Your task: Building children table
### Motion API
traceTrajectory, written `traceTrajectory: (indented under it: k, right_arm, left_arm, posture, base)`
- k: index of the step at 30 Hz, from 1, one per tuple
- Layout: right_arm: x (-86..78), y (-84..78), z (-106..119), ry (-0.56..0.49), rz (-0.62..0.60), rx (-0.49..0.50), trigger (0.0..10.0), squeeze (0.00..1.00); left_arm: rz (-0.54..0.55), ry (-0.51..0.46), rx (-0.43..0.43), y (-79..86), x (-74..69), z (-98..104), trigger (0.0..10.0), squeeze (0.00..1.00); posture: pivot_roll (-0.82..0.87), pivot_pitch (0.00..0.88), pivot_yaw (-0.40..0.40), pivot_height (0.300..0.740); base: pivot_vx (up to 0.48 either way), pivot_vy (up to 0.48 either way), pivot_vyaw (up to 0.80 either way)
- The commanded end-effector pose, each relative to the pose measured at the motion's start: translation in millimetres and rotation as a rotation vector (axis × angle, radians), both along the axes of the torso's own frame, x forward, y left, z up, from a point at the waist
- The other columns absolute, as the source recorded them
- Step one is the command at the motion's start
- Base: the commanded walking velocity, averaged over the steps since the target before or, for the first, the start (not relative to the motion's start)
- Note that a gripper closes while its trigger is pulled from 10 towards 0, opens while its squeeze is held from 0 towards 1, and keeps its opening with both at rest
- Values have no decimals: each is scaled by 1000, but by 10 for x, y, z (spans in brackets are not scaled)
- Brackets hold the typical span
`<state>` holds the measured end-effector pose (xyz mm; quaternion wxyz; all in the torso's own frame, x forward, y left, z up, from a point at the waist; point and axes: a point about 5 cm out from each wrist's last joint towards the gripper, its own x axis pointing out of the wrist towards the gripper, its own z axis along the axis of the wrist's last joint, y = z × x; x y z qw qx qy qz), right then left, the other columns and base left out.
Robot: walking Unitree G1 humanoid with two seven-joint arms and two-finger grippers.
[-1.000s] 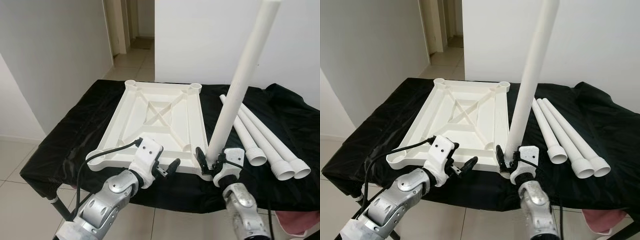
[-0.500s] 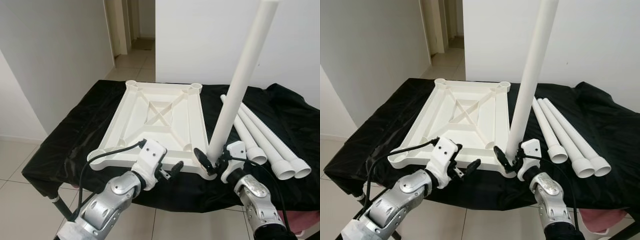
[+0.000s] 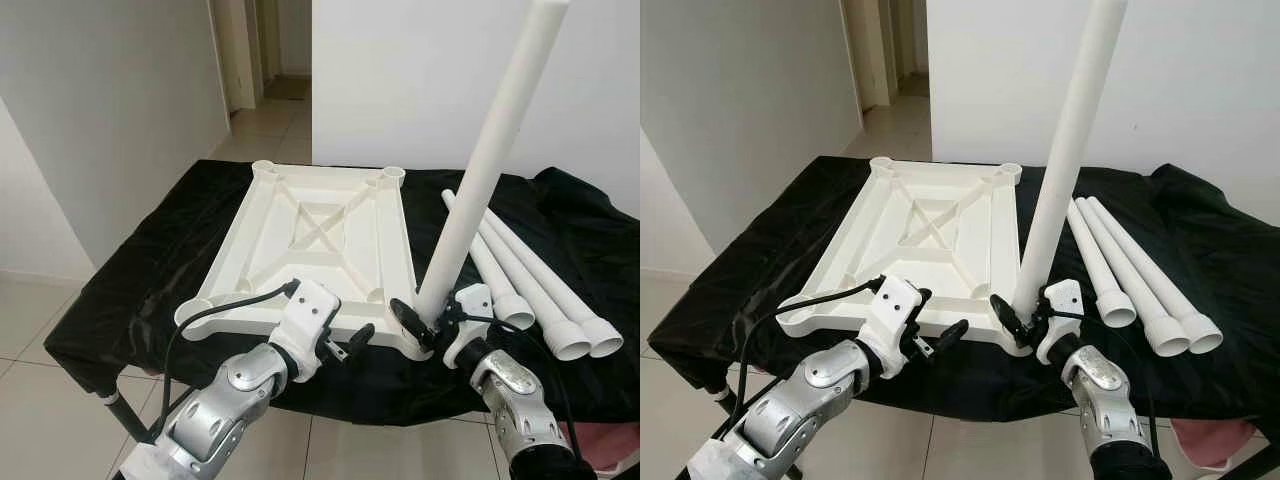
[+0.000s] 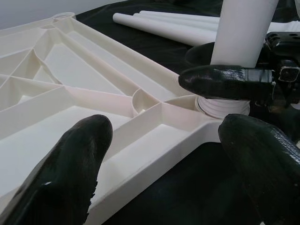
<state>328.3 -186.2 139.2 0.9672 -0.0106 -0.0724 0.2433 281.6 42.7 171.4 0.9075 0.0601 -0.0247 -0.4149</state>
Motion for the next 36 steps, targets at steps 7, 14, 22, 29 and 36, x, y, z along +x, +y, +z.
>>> traceTrajectory:
  k: [7, 14, 22, 29, 36]
  right_arm:
    - [-34, 75, -188, 100, -139, 19, 10000, 0]
    - [-54, 168, -214, 119, -298, 63, 10000, 0]
    - [-162, 390, -274, 171, -554, 184, 10000, 0]
    - [-217, 648, -258, 171, -547, 255, 10000, 0]
    - [-211, 602, -170, 125, -516, 243, 10000, 0]
  left_arm:
    - [-195, 7, 17, -107, -114, -14, 10000, 0]
    - [-193, 6, 12, -121, -121, -18, 10000, 0]
    - [-193, 0, 14, -126, -118, -21, 10000, 0]
    - [-191, 0, 12, -126, -118, -19, 10000, 0]
    - [-195, -2, 18, -122, -121, -23, 10000, 0]
  posture:
    - [-34, 59, 31, 740]
    - [-31, 45, 17, 740]
    - [-24, 26, 6, 740]
    - [-21, 19, 9, 740]
    - [-19, 15, 13, 740]
  base:
    - [0, 0, 0]
    - [0, 0, 0]
    - [0, 0, 0]
    - [0, 0, 0]
    - [0, 0, 0]
